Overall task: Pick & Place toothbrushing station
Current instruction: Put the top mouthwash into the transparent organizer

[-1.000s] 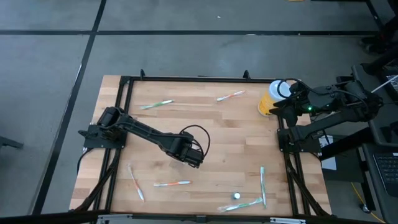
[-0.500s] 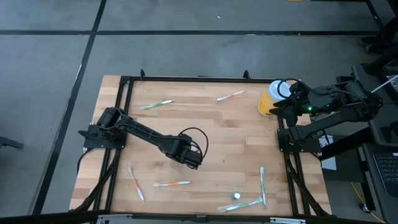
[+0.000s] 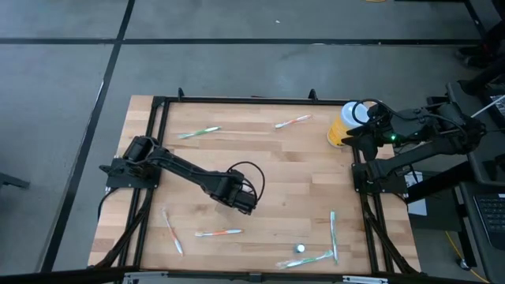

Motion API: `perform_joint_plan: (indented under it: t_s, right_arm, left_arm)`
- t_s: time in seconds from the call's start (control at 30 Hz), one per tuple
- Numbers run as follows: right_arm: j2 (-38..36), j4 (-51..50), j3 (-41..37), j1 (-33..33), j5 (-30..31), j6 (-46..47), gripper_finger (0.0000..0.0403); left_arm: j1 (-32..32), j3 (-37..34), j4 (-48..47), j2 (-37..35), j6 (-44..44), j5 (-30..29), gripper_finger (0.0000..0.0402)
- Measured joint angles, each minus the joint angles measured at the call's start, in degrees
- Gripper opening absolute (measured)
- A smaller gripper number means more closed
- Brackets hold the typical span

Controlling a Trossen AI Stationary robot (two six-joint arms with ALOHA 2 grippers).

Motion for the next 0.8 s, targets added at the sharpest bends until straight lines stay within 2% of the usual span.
perform_joint_plan:
  t_s: [0.47,0.67,0.8]
  right_arm:
    - [0.00,0.00,0.00,0.00,0.00,0.20,0.0240]
    - [0.00,0.00,0.00,0.00,0.00,0.20,0.0240]
    - [0.00,0.00,0.00,0.02,0.00,0.20,0.0240]
  left_arm:
    - [0.37,0.00,0.00,0.00,1.50,-0.72,0.0088]
    - [0.28,0.00,-0.02,0.00,2.30,-0.89,0.0149]
    - [0.28,0.00,-0.03,0.00,2.36,-1.16,0.0162]
